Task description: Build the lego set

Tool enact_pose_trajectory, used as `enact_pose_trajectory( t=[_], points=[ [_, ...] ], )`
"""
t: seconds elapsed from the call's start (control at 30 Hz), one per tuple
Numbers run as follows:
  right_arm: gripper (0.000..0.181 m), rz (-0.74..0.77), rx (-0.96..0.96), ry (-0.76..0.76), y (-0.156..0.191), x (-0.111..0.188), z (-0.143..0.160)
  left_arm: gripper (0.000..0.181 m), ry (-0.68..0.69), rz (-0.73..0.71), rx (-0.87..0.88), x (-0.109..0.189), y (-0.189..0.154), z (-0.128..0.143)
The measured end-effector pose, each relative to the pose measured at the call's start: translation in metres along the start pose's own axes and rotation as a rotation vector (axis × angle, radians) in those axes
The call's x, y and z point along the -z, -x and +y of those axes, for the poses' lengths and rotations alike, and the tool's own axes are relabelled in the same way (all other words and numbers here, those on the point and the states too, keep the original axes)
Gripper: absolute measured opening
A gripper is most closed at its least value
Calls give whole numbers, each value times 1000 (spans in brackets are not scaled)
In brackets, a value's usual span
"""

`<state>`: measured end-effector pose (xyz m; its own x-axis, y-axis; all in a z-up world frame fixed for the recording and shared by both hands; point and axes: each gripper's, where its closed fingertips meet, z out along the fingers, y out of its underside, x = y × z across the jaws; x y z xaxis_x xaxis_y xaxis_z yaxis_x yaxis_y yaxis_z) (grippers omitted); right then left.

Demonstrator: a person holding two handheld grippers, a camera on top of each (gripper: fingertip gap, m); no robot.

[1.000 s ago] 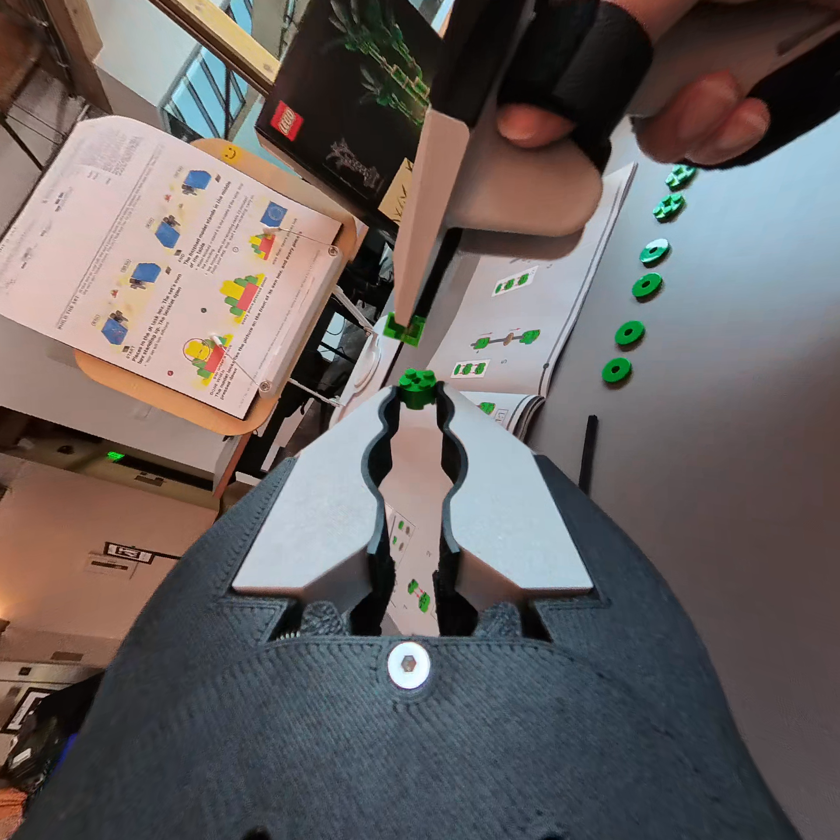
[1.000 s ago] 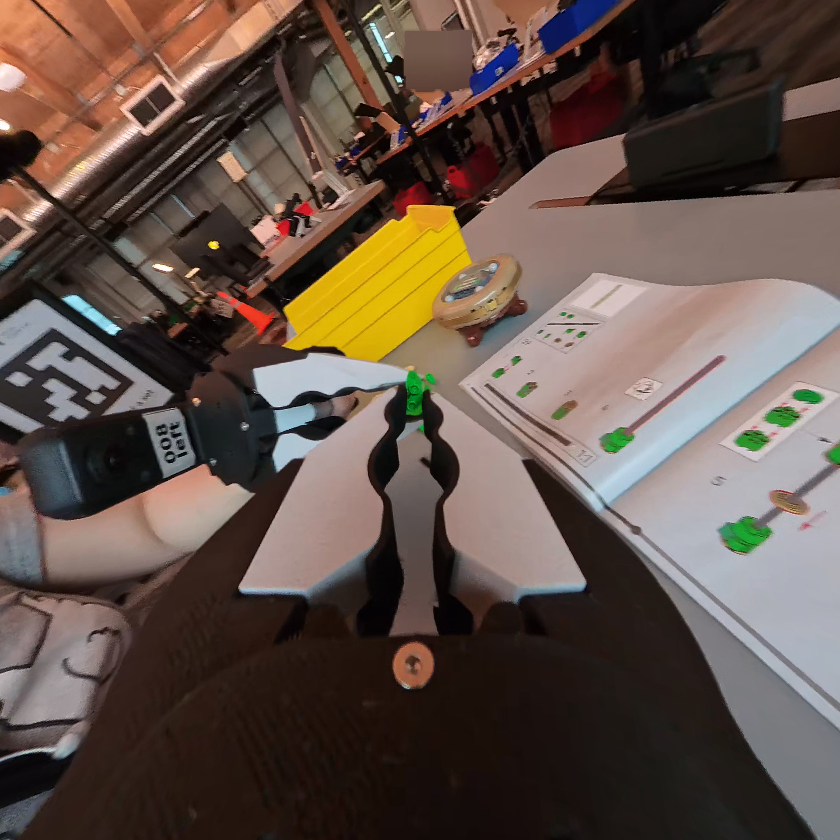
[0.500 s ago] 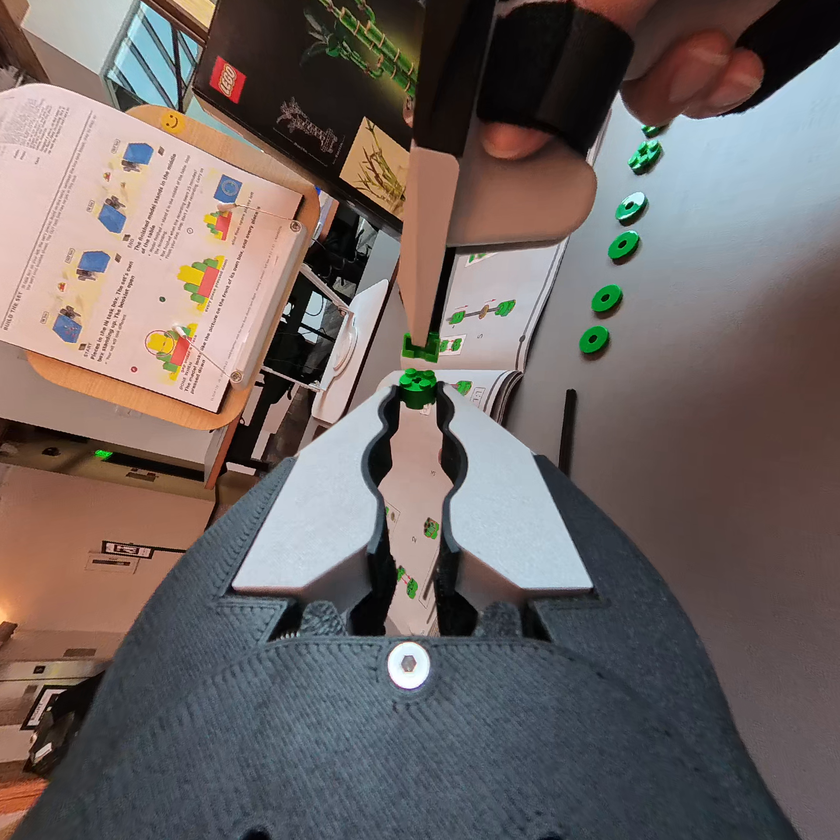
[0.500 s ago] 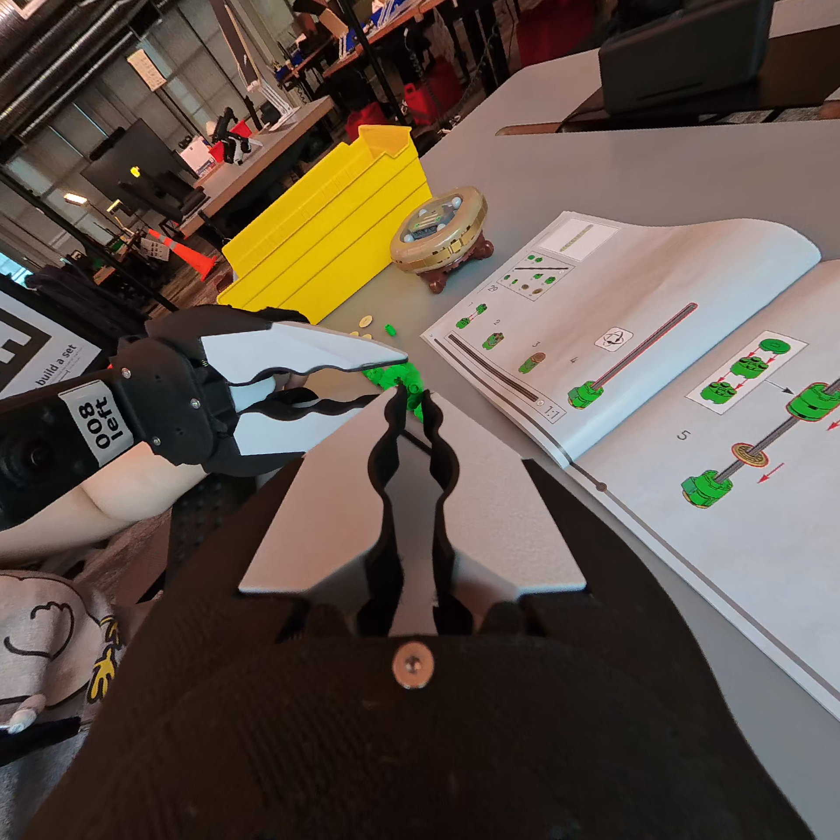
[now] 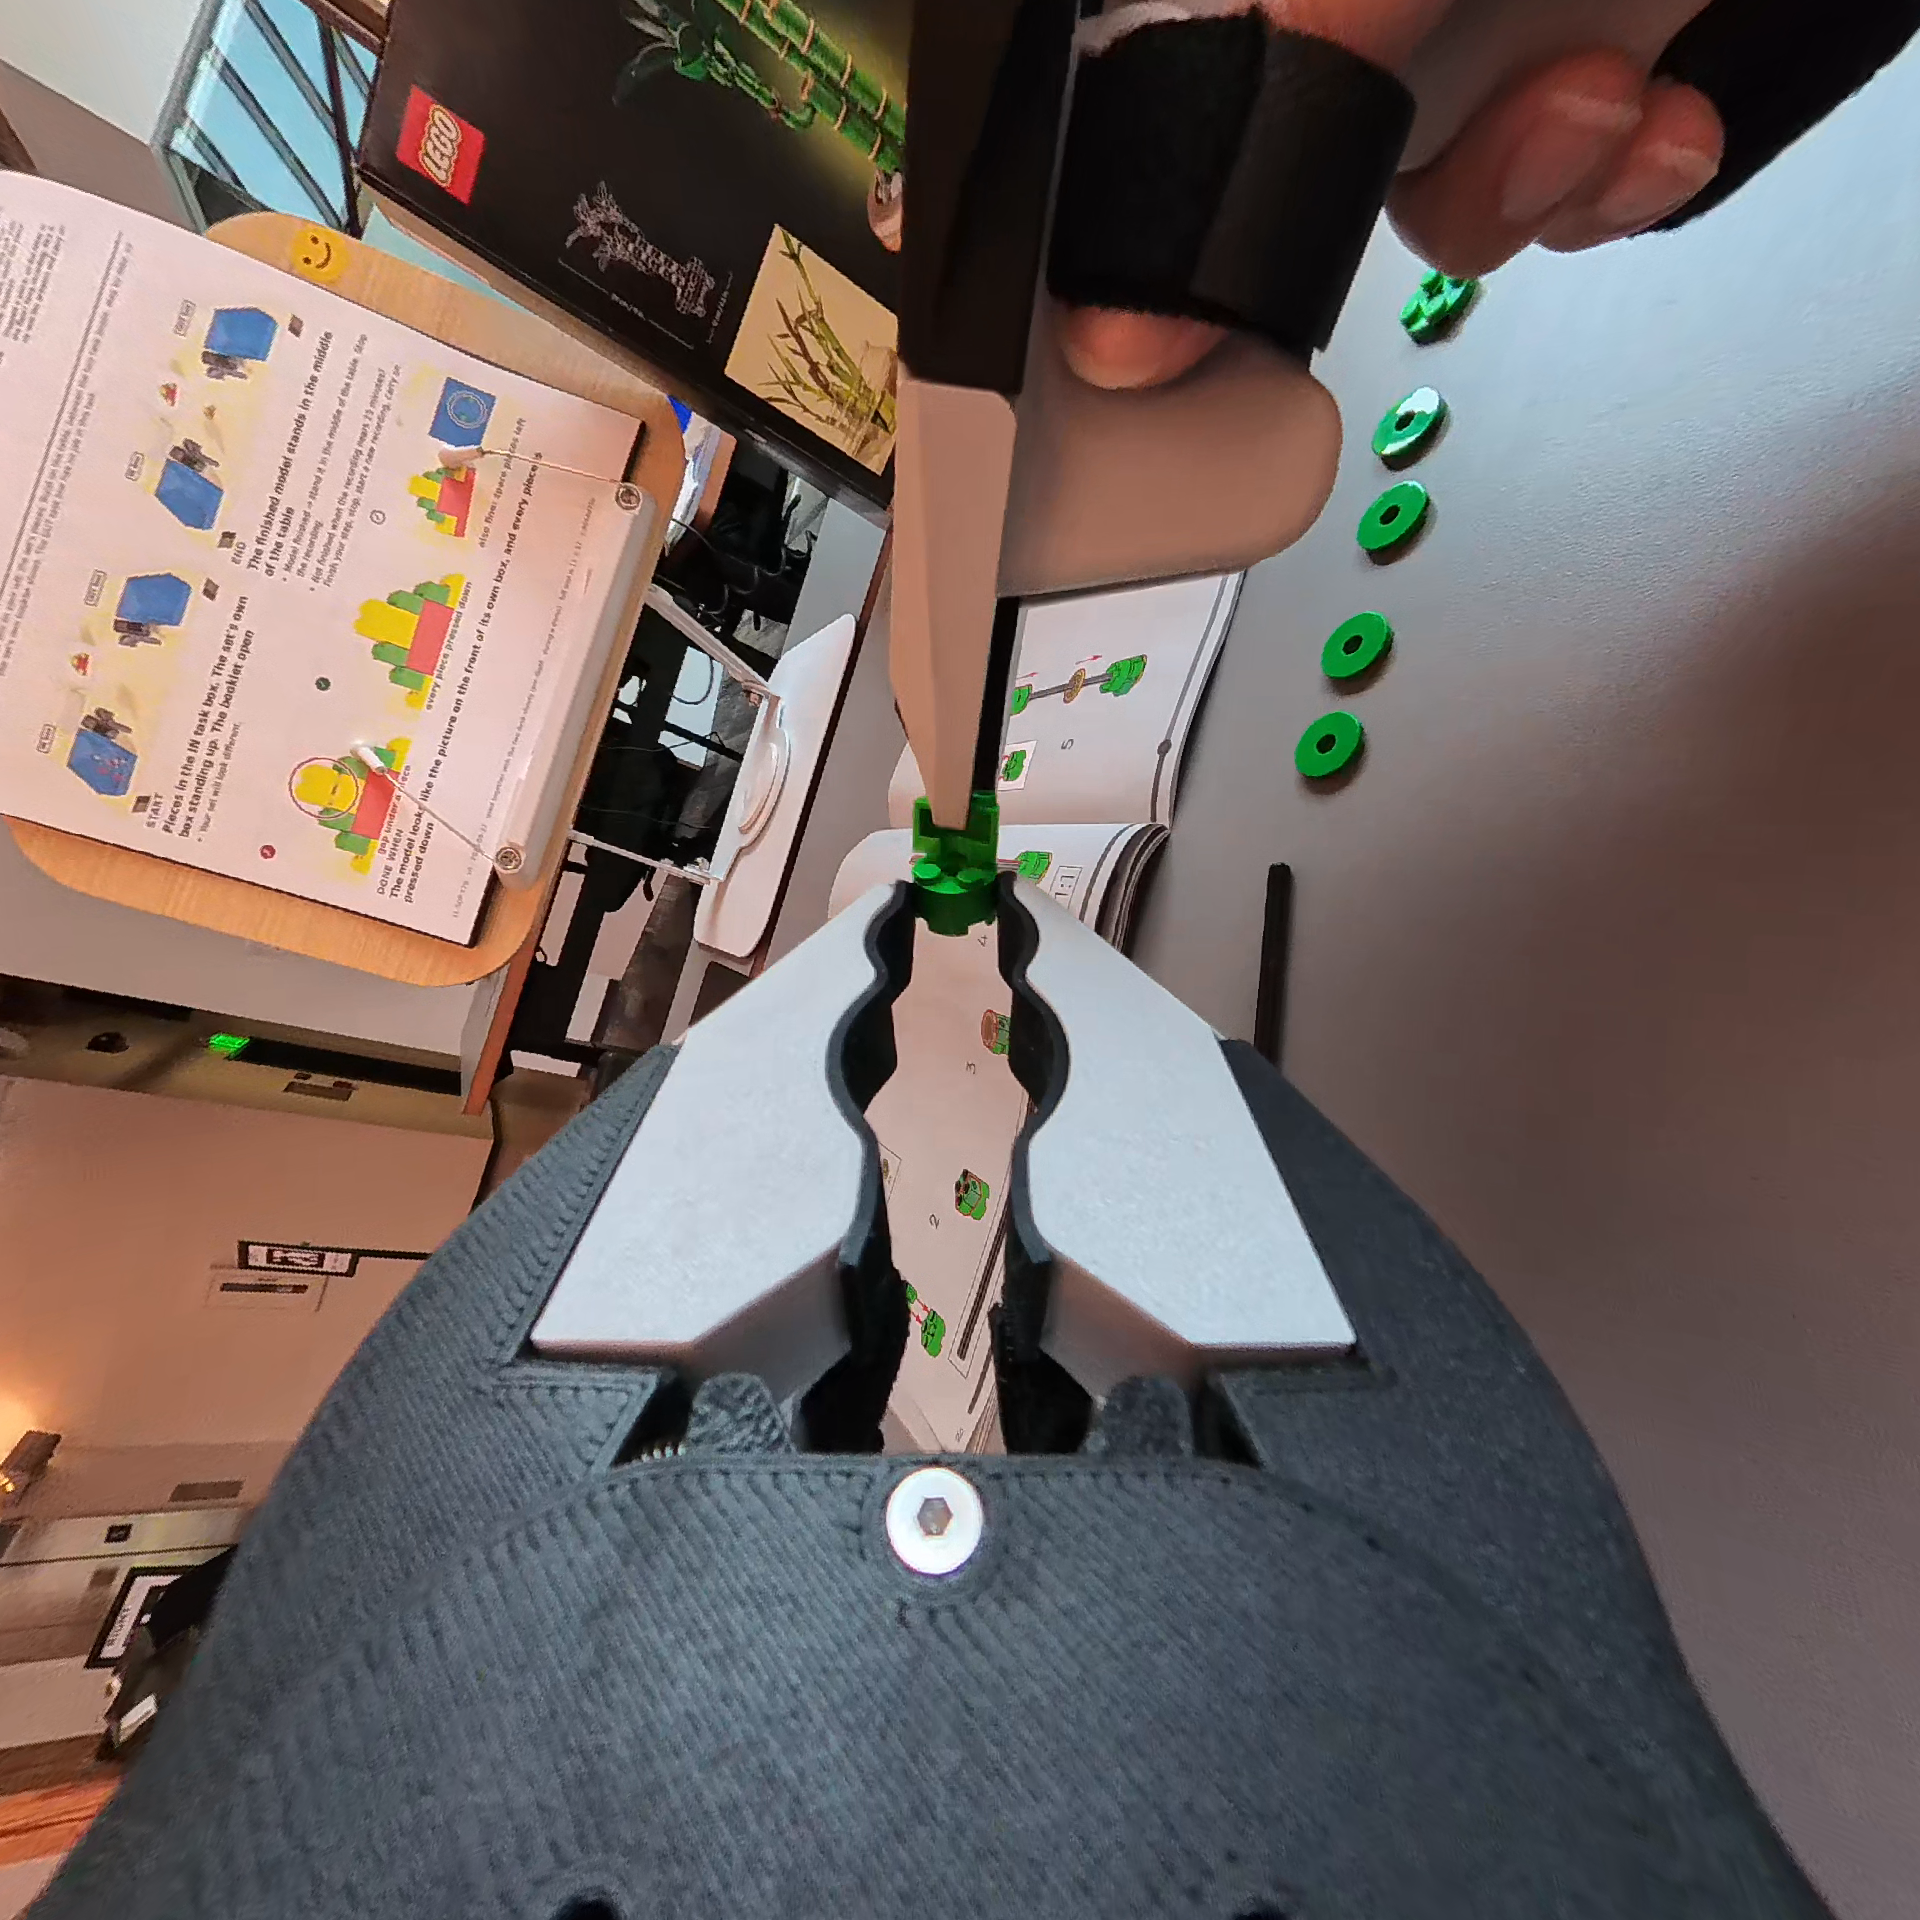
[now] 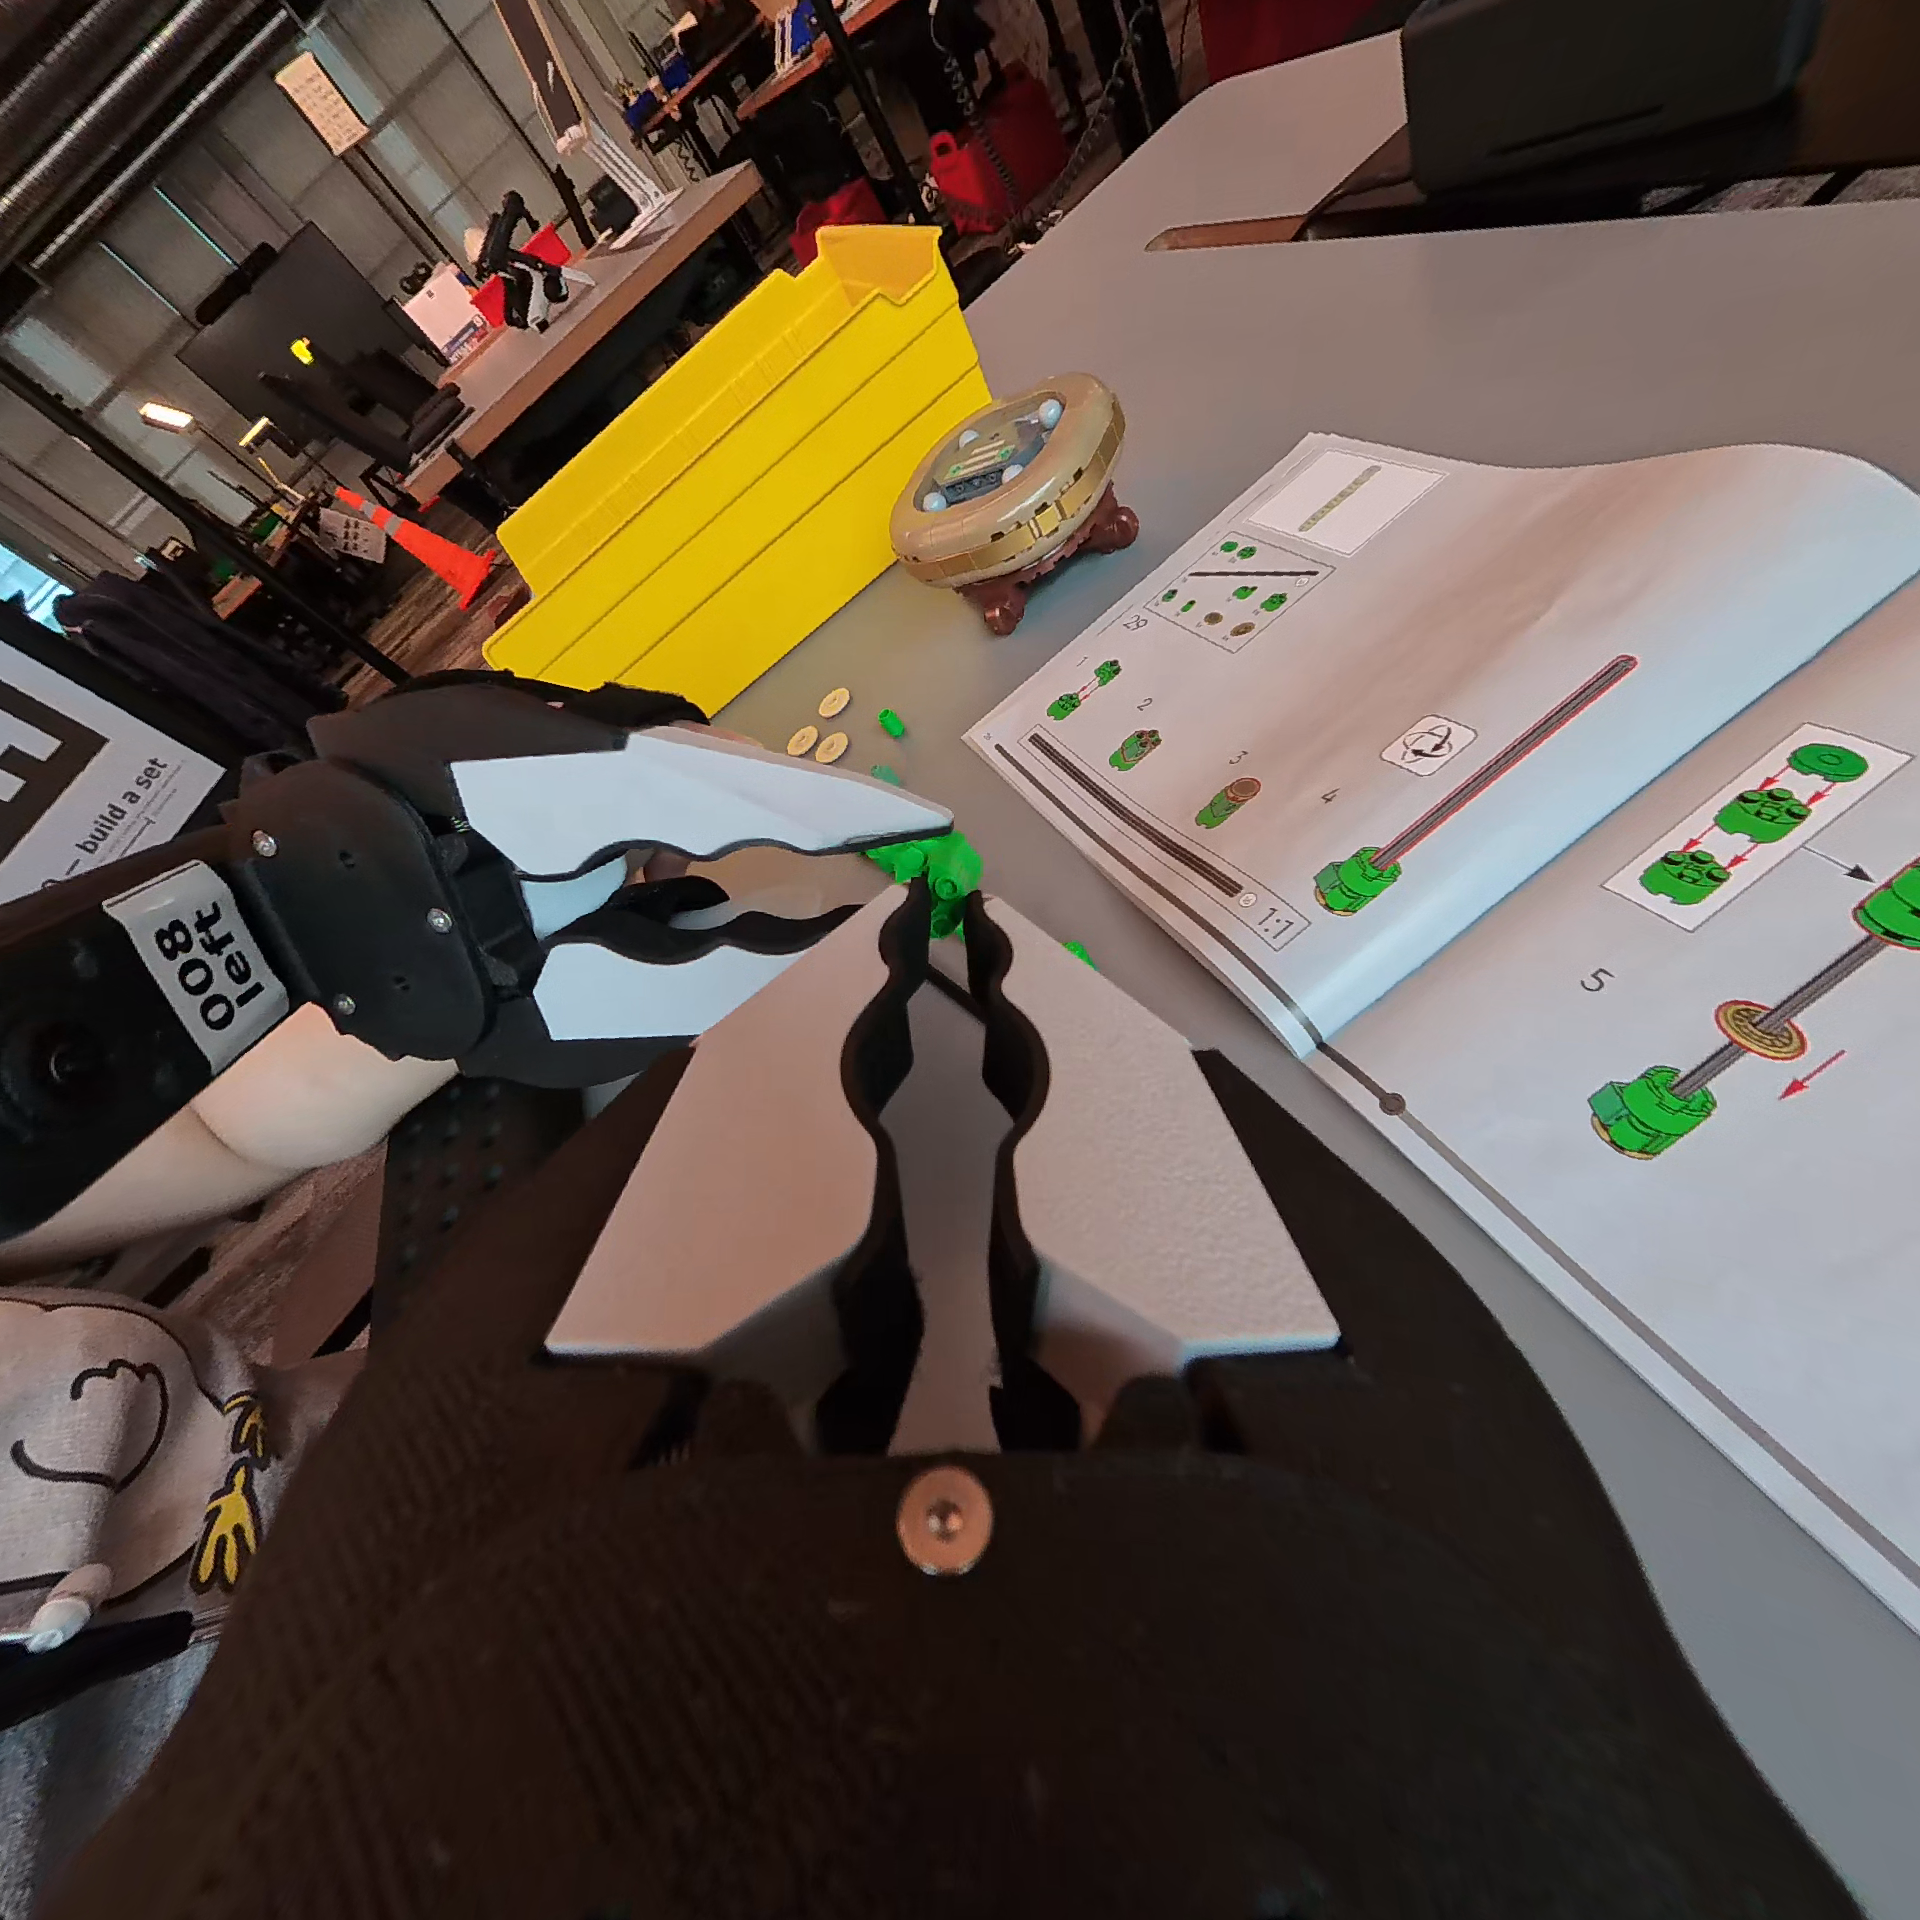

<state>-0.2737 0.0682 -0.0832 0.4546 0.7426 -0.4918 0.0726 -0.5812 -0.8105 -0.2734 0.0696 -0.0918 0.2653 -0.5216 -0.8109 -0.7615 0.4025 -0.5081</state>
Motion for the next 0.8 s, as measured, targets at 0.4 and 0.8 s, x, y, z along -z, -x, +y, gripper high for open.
enact_pose_trajectory(
  t=[0.4, 0.8],
  points=[
    [5, 20, 40, 16, 4, 0, 2, 14, 13, -3, -52, 4, 0, -2],
    [5, 29, 33, 1, 9, 2, 0, 14, 23, -23, -65, 9, 3, -6]
  ],
)
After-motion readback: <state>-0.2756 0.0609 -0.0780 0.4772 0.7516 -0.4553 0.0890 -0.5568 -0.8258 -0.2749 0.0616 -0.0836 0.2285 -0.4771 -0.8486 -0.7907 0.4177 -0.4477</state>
